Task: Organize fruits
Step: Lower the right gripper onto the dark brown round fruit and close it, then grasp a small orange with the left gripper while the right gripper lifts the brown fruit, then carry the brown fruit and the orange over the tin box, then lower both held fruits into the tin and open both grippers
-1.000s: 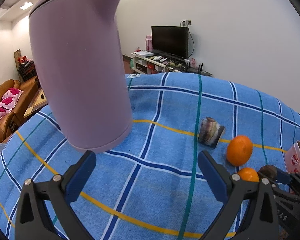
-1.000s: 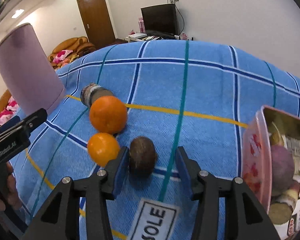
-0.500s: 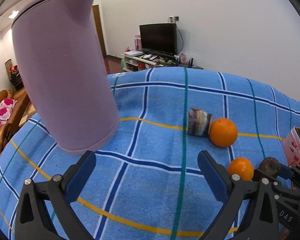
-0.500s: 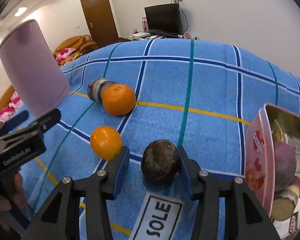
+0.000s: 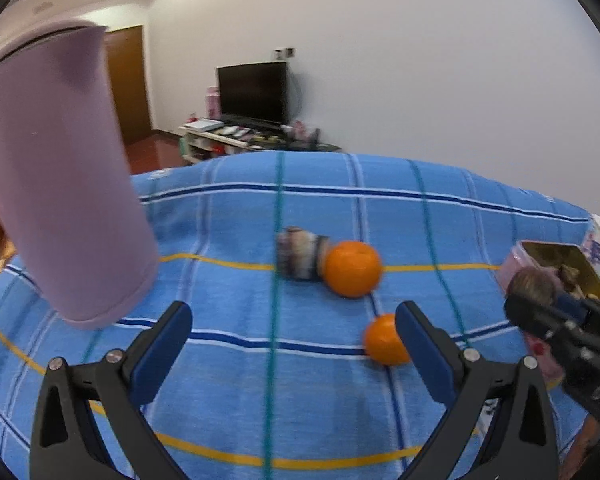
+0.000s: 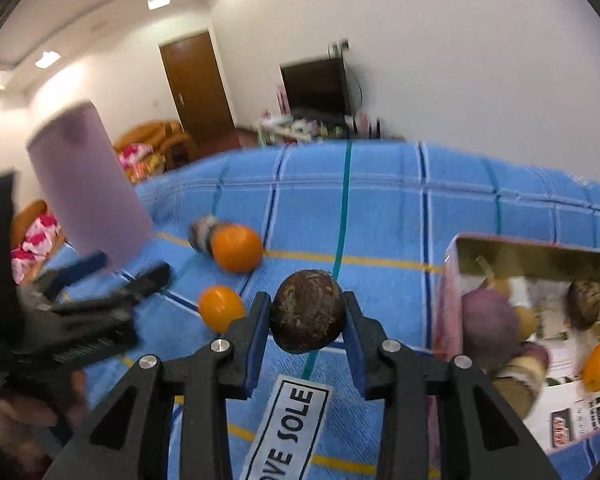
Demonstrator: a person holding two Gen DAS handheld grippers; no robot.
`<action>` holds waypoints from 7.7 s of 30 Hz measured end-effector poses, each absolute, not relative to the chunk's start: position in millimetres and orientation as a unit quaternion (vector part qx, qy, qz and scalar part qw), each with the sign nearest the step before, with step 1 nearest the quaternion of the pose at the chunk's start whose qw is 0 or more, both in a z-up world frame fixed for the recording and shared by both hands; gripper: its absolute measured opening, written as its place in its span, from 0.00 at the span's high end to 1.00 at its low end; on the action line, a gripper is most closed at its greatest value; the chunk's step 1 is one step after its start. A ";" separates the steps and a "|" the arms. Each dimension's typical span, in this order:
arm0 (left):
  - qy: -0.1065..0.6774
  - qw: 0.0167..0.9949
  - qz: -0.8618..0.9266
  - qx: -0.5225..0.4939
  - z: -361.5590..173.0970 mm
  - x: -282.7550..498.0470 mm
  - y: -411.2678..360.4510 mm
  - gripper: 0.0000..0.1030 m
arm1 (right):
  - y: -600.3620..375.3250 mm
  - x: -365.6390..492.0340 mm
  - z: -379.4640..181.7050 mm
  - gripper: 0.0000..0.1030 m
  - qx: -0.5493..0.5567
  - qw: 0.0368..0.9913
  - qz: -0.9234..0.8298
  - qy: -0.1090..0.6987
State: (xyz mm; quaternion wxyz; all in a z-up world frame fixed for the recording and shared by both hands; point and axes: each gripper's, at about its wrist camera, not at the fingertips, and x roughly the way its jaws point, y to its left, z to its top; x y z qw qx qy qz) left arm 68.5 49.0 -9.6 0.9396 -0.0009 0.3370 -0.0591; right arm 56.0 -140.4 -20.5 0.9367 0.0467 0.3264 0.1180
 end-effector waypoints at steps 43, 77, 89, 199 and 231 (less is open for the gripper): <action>0.328 0.943 -0.057 0.015 -12.0 58.5 3.9 0.77 | -140.4 20.1 -10.3 0.64 0.020 0.961 0.104 0.255; 0.437 0.895 -0.091 -0.001 -43.5 77.1 25.6 0.64 | -141.4 21.0 -10.6 0.64 0.021 0.959 0.105 0.262; 0.296 0.954 -0.041 0.024 -5.3 47.9 24.6 0.64 | -136.3 13.6 -8.6 0.64 0.011 0.965 0.104 0.240; 0.260 0.947 -0.184 0.044 26.3 18.5 -195.7 0.64 | -339.0 -19.9 11.3 0.64 0.018 0.963 -0.094 0.252; 0.306 0.935 -0.172 0.053 -3.1 44.1 -210.5 0.64 | -337.5 22.1 -19.2 0.63 0.012 0.949 -0.036 0.312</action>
